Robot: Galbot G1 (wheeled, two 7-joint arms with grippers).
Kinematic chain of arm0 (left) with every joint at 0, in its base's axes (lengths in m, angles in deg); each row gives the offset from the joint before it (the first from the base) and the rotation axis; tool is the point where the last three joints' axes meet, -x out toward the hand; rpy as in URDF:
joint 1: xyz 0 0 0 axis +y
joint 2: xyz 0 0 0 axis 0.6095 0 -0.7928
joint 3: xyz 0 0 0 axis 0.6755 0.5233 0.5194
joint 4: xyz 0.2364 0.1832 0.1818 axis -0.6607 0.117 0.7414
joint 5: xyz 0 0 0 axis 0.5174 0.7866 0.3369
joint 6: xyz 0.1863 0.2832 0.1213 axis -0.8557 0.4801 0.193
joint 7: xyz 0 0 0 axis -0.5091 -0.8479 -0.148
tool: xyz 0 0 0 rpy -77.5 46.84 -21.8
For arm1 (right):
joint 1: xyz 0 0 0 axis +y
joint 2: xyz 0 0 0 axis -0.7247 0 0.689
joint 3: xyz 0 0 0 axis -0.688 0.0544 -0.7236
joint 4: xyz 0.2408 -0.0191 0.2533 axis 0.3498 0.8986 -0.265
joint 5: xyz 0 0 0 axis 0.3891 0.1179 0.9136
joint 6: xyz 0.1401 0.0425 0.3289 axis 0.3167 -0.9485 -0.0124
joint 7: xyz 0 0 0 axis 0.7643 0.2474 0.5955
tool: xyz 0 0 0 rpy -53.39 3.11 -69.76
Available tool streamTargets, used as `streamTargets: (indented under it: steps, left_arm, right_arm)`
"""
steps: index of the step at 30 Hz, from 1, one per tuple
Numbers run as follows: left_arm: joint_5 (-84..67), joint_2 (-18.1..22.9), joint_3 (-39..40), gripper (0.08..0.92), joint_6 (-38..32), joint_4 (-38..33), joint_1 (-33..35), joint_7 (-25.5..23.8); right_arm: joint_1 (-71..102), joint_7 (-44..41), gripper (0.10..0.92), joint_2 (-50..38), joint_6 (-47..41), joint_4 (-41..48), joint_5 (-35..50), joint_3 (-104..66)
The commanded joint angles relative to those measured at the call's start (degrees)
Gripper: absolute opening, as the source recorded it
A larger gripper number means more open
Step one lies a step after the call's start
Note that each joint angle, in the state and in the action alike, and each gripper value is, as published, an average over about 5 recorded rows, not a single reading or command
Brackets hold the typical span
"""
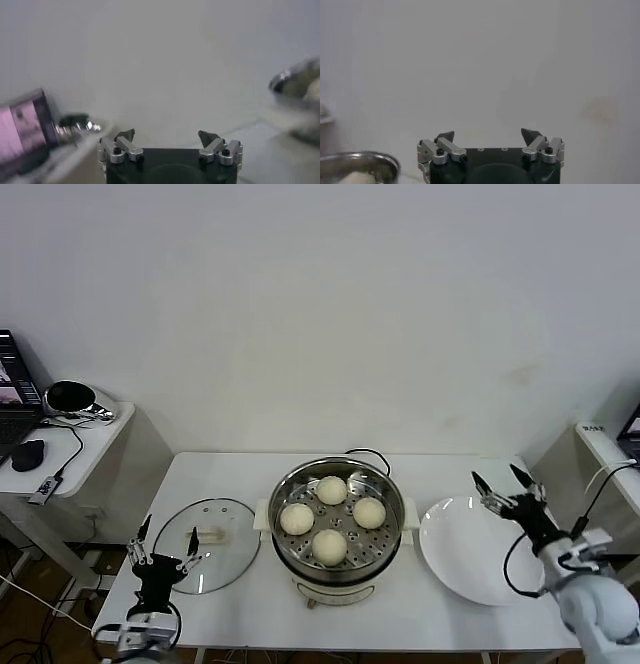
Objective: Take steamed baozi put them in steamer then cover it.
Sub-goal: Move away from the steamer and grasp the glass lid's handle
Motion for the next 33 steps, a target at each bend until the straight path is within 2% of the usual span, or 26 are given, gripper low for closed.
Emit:
streamTargets:
  steps: [1, 8, 15, 22, 33]
  left_arm:
    - [32.23, -13.3, 10.1, 0.823, -2.05, 17.82, -2.87, 18.52]
    - [34.31, -15.91, 10.33, 0.823, -3.62, 20.22, -5.58, 9.22]
    - [36.01, -15.61, 9.41, 0.823, -2.94, 23.56, -10.55, 3.7]
    - [35.15, -14.91, 9.89, 0.823, 0.32, 24.49, -13.04, 1.97]
    - [35.79, -13.35, 9.76, 0.823, 3.61, 25.41, -14.97, 2.05]
  right_arm:
    - [7.73, 3.99, 0.823, 7.61, 3.19, -0.52, 0.22, -5.21]
    - [7.08, 4.12, 0.823, 8.21, 2.91, -0.66, -0.82, -4.52]
    - [7.1, 4.08, 0.823, 9.02, 3.15, -0.35, -2.7, -3.8]
    - [6.77, 4.06, 0.823, 9.46, 3.43, 0.58, -3.74, -3.05]
    - [6.61, 3.91, 0.823, 9.95, 4.21, 1.38, -5.35, -2.5]
